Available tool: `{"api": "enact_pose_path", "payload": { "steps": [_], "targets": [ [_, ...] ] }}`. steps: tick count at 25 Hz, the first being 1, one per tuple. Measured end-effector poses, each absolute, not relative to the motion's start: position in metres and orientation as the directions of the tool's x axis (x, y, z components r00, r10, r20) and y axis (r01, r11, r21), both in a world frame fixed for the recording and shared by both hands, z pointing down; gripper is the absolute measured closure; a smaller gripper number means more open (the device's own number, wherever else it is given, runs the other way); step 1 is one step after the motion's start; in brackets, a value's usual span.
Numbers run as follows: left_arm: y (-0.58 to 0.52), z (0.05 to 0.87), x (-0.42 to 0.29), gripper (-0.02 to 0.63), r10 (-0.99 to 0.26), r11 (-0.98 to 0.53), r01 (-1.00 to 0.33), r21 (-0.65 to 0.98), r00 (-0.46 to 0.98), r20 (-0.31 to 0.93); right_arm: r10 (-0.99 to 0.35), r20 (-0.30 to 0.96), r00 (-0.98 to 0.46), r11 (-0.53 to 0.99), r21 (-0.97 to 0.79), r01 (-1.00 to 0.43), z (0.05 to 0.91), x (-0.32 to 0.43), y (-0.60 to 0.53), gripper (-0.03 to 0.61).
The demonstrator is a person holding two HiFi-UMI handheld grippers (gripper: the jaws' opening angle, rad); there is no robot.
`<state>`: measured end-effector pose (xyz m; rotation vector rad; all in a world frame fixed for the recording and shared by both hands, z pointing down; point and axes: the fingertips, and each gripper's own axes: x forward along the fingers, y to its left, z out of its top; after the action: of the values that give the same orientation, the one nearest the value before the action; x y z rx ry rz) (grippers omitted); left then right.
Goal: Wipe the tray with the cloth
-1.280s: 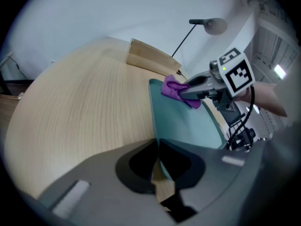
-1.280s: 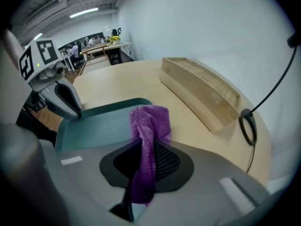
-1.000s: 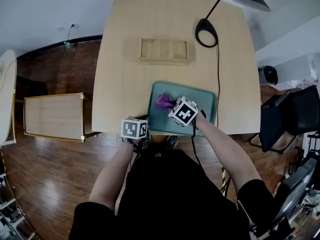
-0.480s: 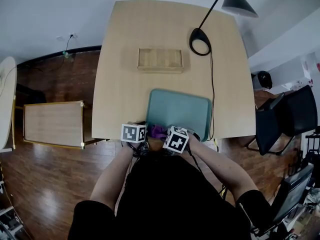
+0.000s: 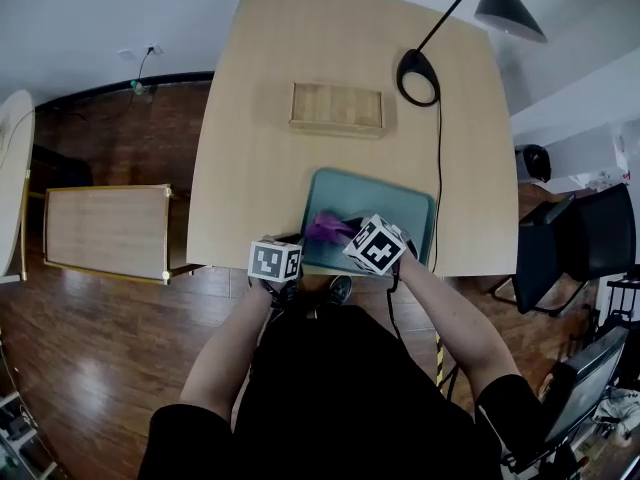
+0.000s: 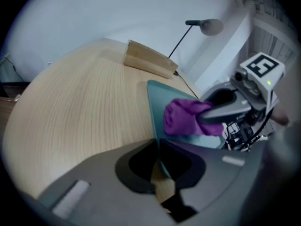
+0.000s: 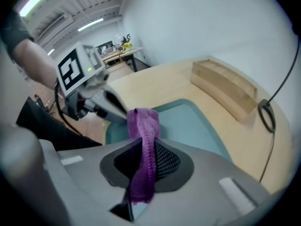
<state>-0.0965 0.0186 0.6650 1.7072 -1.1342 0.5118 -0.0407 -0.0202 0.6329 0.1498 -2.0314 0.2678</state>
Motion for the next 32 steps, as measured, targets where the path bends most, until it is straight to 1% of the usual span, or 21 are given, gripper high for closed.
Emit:
{"api": "enact_pose_path", "payload": {
  "steps": [5, 7, 9, 11, 14, 20, 22, 25, 27, 32],
  "targets": [
    [0.019, 0.662, -0.094, 0.566, -0.452, -0.065, -0.843, 0.535, 0.503, 0.737, -0.160, 0.873, -0.461, 0.922, -0.035, -0.386, 0.619, -0.057, -0.113, 0.522],
    [0.020, 0.660, -0.094, 0.565, -0.453, -0.062, -0.830, 0.555, 0.519, 0.725, -0.191, 0.882, -0.430, 0.903, -0.014, -0.429, 0.625, -0.064, -0.140, 0.522],
    [0.018, 0.658, -0.095, 0.564, -0.458, -0.063, -0.819, 0.570, 0.531, 0.713, -0.192, 0.902, -0.387, 0.891, -0.005, -0.454, 0.637, -0.073, -0.155, 0.522],
    [0.016, 0.658, -0.097, 0.563, -0.462, -0.059, -0.811, 0.582, 0.540, 0.704, -0.164, 0.917, -0.363, 0.882, -0.028, -0.470, 0.647, -0.083, -0.152, 0.522],
    [0.018, 0.659, -0.096, 0.563, -0.456, -0.051, -0.803, 0.594, 0.548, 0.702, -0.098, 0.922, -0.376, 0.870, -0.104, -0.482, 0.658, -0.090, -0.121, 0.522],
    [0.021, 0.662, -0.098, 0.561, -0.449, -0.044, -0.799, 0.600, 0.552, 0.702, 0.033, 0.910, -0.412, 0.878, -0.223, -0.423, 0.665, -0.093, -0.042, 0.522],
    [0.020, 0.662, -0.099, 0.561, -0.449, -0.043, -0.799, 0.599, 0.552, 0.703, 0.065, 0.892, -0.447, 0.839, -0.291, -0.459, 0.665, -0.091, -0.024, 0.522],
    [0.019, 0.663, -0.100, 0.563, -0.451, -0.044, -0.802, 0.596, 0.548, 0.704, 0.135, 0.839, -0.527, 0.721, -0.448, -0.528, 0.662, -0.089, 0.005, 0.522],
    [0.019, 0.662, -0.101, 0.563, -0.453, -0.044, -0.805, 0.592, 0.544, 0.706, 0.179, 0.813, -0.554, 0.667, -0.515, -0.539, 0.660, -0.089, 0.022, 0.522],
    [0.019, 0.663, -0.102, 0.563, -0.458, -0.041, -0.811, 0.583, 0.534, 0.711, 0.204, 0.816, -0.541, 0.661, -0.522, -0.539, 0.660, -0.079, 0.044, 0.523]
  ]
}}
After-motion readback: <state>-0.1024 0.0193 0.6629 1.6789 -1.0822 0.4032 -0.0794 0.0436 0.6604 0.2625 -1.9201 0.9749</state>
